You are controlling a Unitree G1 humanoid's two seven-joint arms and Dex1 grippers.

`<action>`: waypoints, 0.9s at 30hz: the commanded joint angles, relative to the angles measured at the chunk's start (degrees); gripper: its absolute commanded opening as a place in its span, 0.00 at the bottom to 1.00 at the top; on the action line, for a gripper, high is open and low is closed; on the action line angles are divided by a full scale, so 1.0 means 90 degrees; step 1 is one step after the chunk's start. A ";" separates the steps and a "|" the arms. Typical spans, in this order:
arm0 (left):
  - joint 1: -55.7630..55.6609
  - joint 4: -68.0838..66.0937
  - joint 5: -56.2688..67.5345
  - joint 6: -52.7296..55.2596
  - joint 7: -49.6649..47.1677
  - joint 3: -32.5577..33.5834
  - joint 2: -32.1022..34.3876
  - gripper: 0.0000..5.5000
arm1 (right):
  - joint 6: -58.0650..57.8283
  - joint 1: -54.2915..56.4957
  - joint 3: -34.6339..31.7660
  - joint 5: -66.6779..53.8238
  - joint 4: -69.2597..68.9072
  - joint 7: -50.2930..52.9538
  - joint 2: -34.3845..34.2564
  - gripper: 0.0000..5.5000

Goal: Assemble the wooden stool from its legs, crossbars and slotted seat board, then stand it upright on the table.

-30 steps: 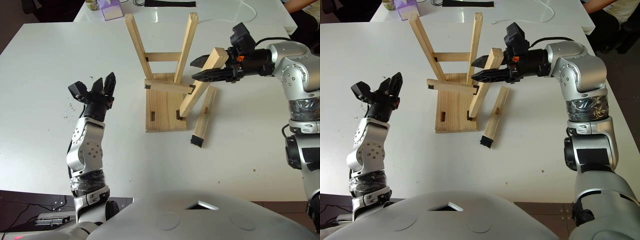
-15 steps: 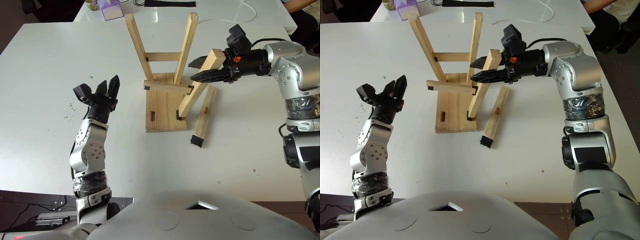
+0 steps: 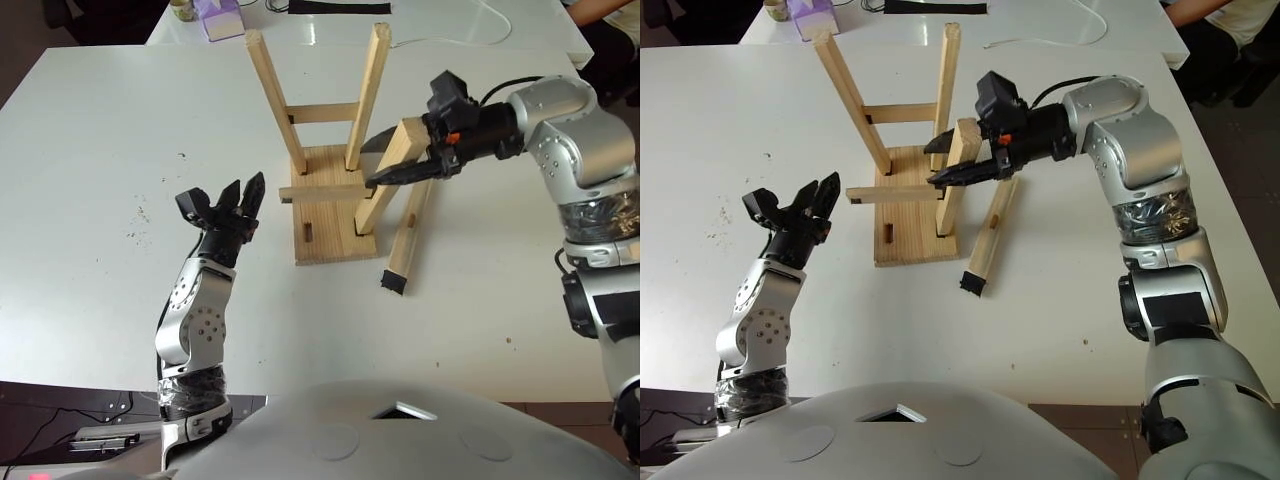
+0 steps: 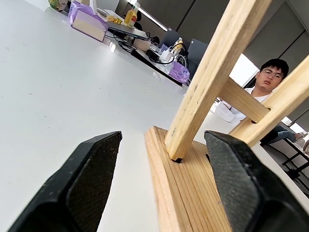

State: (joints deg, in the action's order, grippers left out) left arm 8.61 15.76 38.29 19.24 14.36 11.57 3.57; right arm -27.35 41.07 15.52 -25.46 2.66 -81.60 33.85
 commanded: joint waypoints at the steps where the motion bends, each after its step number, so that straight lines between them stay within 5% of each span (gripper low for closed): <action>1: 0.0246 0.0055 -0.0204 -0.0068 -0.0020 -0.0164 -0.0088 0.58 | -0.0005 -0.0872 0.0603 0.0556 -0.0220 0.0208 0.0133 0.37; 13: 0.0041 -0.0245 -0.0229 -0.0202 0.0036 0.0208 0.0170 0.58 | -0.0315 -0.0850 -0.0250 0.0001 -0.0054 0.1562 -0.0444 0.37; 16: 0.0068 -0.0294 -0.0229 -0.0233 0.0061 0.0280 0.0195 0.58 | -0.0466 -0.0934 -0.0562 -0.0353 -0.0420 0.1556 -0.0390 0.49; 22: 0.0217 -0.0430 -0.0251 -0.0358 0.0123 0.0371 0.0154 0.58 | -0.0863 -0.0949 -0.1001 -0.0558 -0.0955 0.1691 -0.0023 0.66; 27: 0.0621 -0.0380 -0.0253 -0.0581 0.0097 0.0517 -0.0009 0.58 | -0.0287 -0.1795 -0.0996 0.0209 -0.1021 0.1094 0.1389 0.66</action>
State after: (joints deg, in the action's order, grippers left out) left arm 12.16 12.39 36.25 14.86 15.46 15.58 4.27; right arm -33.89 29.71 5.78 -27.90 -6.66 -69.17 40.92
